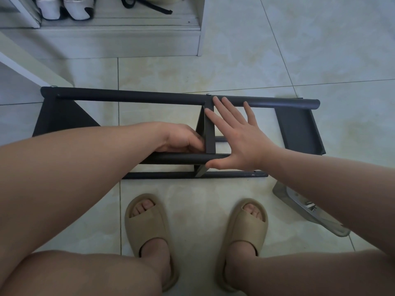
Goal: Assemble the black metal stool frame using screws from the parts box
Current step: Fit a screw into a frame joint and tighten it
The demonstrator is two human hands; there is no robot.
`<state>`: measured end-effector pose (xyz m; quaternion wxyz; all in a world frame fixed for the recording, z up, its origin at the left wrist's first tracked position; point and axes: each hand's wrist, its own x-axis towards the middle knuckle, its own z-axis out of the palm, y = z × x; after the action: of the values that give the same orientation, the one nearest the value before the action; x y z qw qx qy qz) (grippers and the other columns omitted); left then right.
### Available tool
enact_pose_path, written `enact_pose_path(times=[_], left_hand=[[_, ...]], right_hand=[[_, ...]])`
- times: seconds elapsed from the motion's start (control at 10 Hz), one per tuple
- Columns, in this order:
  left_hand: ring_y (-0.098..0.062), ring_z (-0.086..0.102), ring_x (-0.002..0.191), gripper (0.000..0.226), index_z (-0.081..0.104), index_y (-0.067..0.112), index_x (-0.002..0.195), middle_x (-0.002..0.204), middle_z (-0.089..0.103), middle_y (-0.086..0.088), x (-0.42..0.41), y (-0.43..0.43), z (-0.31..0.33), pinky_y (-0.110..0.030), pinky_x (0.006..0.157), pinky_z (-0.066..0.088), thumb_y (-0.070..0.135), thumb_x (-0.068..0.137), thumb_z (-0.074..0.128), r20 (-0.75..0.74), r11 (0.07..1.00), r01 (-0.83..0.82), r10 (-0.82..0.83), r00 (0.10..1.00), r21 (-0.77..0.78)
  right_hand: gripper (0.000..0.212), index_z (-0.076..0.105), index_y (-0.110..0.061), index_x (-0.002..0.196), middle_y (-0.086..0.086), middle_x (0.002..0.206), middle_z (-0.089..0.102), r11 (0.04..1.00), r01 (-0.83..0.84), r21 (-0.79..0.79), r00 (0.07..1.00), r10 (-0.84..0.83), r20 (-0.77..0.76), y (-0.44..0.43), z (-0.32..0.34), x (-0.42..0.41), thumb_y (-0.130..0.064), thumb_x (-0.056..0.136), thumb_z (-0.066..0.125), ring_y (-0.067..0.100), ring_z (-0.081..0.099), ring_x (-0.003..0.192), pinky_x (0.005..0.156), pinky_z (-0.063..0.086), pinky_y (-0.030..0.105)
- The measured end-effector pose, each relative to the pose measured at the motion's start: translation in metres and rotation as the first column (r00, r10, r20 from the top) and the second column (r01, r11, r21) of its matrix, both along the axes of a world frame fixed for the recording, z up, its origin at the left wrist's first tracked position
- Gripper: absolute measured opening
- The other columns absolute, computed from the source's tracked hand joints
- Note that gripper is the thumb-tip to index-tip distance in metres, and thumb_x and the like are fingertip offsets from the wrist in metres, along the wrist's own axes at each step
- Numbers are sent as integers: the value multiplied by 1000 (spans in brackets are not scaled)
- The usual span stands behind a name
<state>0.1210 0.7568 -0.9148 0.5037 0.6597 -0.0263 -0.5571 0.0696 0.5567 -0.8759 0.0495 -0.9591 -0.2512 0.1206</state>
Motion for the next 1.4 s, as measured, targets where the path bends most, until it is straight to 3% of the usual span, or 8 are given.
enact_pose_path(times=[0.3, 0.4, 0.5, 0.6, 0.8, 1.1, 1.3, 1.4], left_hand=[[-20, 70, 81, 19, 68, 8, 93, 86, 73, -9, -1, 1, 1, -33, 90, 52, -2, 93, 53, -89, 999, -18, 15, 996, -30], [-17, 68, 81, 18, 70, 11, 97, 82, 74, -4, -1, 0, 3, -36, 88, 52, 11, 97, 52, -135, 999, 31, -30, 990, 11], [-15, 68, 79, 18, 72, 11, 104, 83, 74, -2, -1, -1, 4, -33, 79, 55, 18, 94, 59, -38, 988, 74, -70, 997, 133], [-19, 67, 73, 15, 73, 7, 97, 79, 73, -6, -1, -2, 5, -30, 77, 51, 13, 91, 60, 57, 988, 78, -86, 995, 130], [-17, 72, 74, 15, 72, 9, 84, 81, 75, -8, 0, -1, 2, -22, 67, 54, 3, 90, 60, 20, 999, 34, -35, 999, 39], [-24, 70, 89, 16, 71, 6, 93, 95, 73, -14, 2, 1, -2, -32, 89, 54, -2, 90, 58, -7, 1000, 18, -18, 1000, 2], [-21, 70, 87, 19, 70, 7, 96, 90, 75, -9, 1, 1, 1, -31, 87, 56, -1, 93, 52, -86, 999, 14, -17, 996, -31], [-20, 67, 94, 19, 72, 11, 105, 94, 74, -5, 0, 0, 2, -36, 89, 56, 15, 96, 55, -120, 998, 45, -39, 992, 54]], right_hand=[[122, 0, -24, 163, 2, 169, -16, 1000, -2, -3, 1000, 2, 8, 0, 0, 0, -94, 68, 33, 18, -19, 155, 122, -11, 57], [122, 0, -24, 163, 2, 169, -16, 1000, -1, -5, 1000, 1, 6, -1, 0, 0, -94, 68, 33, 18, -19, 155, 122, -11, 57], [122, 0, -24, 163, 2, 169, -16, 1000, -1, -4, 1000, 1, 3, 0, 0, 0, -93, 69, 34, 18, -19, 155, 122, -11, 58], [122, 0, -24, 163, 2, 169, -16, 1000, -1, -3, 1000, 1, 1, 0, 0, 0, -93, 69, 34, 19, -18, 155, 122, -11, 58], [122, 1, -24, 163, 2, 169, -16, 1000, -1, 3, 1000, 1, 4, 0, 0, 0, -93, 68, 34, 18, -18, 155, 122, -11, 57], [122, 1, -24, 163, 2, 169, -16, 1000, -1, -4, 1000, 1, 3, 0, 0, 0, -94, 68, 33, 18, -19, 155, 122, -10, 58], [122, 1, -24, 163, 2, 169, -16, 1000, -2, 1, 1000, 2, 7, -1, 0, 0, -94, 68, 33, 18, -18, 155, 122, -10, 58], [122, 1, -24, 163, 2, 169, -15, 1000, -2, 5, 1000, 2, 9, -1, -1, 0, -94, 69, 34, 19, -18, 155, 122, -10, 59]])
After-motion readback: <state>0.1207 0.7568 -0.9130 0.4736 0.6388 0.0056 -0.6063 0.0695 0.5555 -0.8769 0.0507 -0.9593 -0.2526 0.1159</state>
